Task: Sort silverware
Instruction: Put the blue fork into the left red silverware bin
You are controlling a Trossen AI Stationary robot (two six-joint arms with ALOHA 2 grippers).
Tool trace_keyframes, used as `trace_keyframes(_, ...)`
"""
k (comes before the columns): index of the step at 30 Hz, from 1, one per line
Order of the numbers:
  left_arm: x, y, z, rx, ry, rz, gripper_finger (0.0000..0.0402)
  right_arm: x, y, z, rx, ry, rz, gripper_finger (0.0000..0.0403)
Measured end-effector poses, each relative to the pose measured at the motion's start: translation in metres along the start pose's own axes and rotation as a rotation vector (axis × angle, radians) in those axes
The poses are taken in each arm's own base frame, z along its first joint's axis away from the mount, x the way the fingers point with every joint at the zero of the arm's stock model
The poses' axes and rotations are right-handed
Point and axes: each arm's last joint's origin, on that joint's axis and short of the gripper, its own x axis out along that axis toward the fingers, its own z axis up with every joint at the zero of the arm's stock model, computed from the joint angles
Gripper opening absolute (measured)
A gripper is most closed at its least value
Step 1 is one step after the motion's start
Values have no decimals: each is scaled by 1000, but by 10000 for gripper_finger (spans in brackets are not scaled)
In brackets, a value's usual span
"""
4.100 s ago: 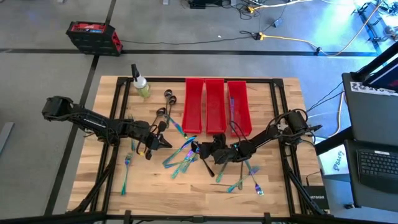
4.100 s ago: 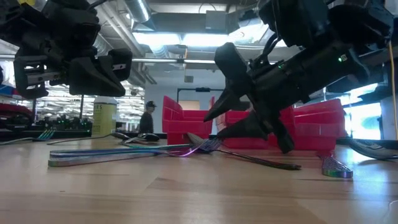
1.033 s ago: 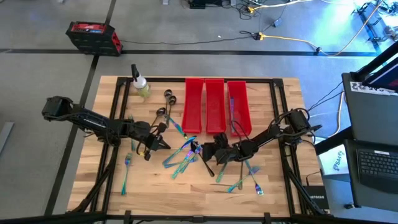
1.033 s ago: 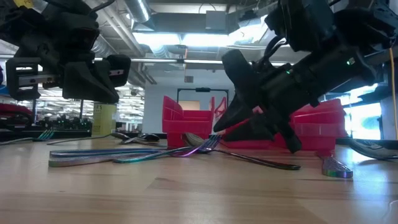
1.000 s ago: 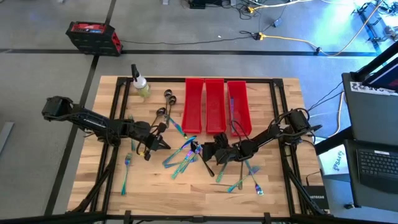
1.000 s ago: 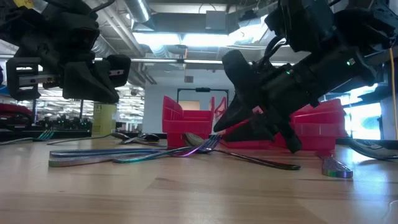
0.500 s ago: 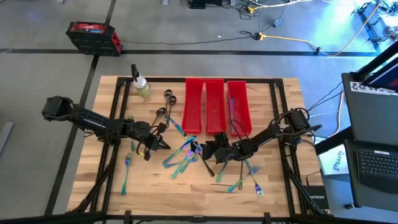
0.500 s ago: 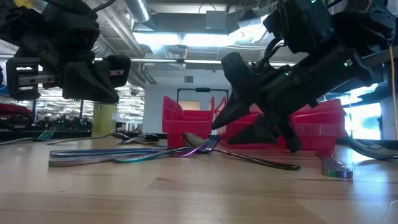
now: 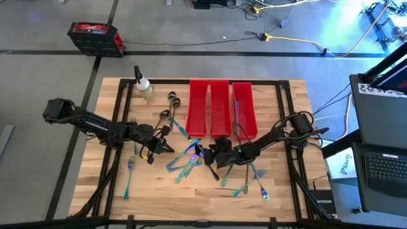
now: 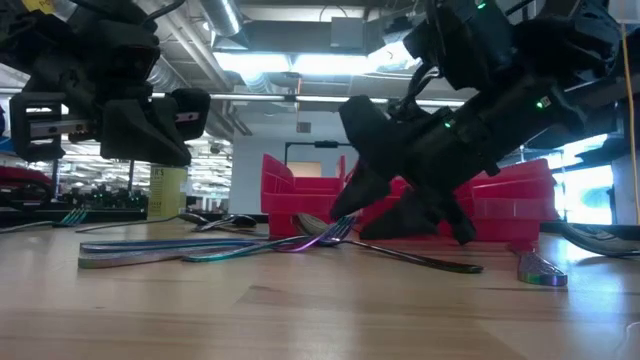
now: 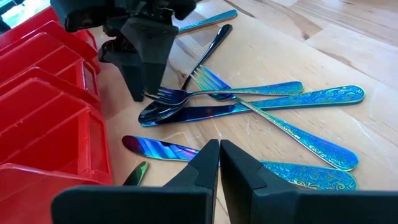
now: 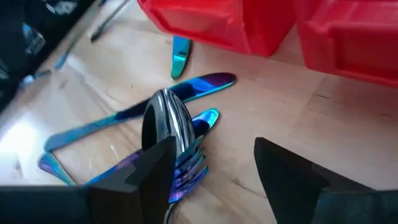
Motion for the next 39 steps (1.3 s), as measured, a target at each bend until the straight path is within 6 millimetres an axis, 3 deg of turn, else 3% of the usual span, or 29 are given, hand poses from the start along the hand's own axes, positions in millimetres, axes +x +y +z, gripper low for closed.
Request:
trace_keyframes(7,0,0,0,0,0,0,0,1,4,1,-4,26,13,186)
trace_keyframes(26,0,-1,-3,-4,34,3,0,0,9,1,34,60,60,12)
trace_keyframes(39,0,1,1,-36,-7,25,0,-4,17,6,70,76,131,1)
